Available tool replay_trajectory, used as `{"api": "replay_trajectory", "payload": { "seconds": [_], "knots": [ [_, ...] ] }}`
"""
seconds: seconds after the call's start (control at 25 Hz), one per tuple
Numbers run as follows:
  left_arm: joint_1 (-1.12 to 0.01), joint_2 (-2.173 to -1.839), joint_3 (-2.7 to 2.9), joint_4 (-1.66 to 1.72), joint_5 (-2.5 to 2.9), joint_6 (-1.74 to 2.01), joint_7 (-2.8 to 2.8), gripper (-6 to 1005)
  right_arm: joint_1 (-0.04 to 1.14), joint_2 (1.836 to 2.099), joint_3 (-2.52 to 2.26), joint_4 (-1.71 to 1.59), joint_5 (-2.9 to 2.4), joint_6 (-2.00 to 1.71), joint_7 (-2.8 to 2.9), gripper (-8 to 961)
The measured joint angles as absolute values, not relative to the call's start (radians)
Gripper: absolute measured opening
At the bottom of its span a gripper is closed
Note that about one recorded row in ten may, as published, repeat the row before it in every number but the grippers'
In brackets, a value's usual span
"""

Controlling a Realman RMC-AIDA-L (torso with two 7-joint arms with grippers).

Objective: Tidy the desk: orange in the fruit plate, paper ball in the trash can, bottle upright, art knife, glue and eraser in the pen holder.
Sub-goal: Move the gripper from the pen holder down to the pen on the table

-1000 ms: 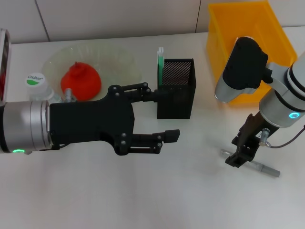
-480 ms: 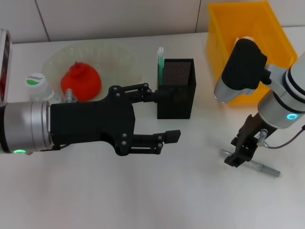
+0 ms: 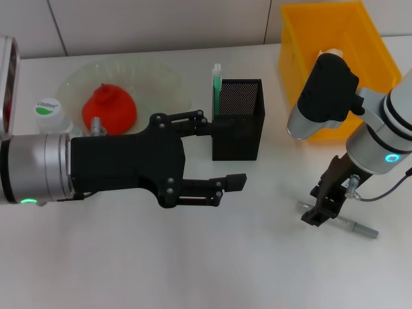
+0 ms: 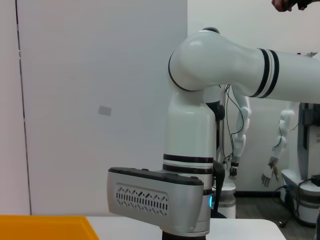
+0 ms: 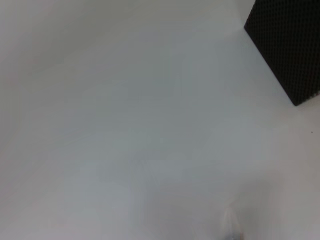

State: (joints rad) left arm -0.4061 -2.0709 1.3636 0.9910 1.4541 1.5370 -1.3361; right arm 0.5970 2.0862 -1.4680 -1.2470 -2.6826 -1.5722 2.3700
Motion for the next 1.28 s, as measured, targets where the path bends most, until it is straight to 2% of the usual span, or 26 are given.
{"api": "replay_trajectory", "payload": {
  "seconds": [0.48, 1.28],
  "knots": [
    [-0.408, -2.069, 1.364, 0.991, 1.454, 1.537, -1.336, 793, 0.604, 2.086, -1.468, -1.247, -2.682, -1.572, 2.37, 453],
    [-0.408, -2.069, 1.361, 0.989, 1.458, 1.537, -1.333, 793, 0.609, 2.086, -1.505, -1.232, -2.682, -1.559, 2.384, 433]
  ]
}}
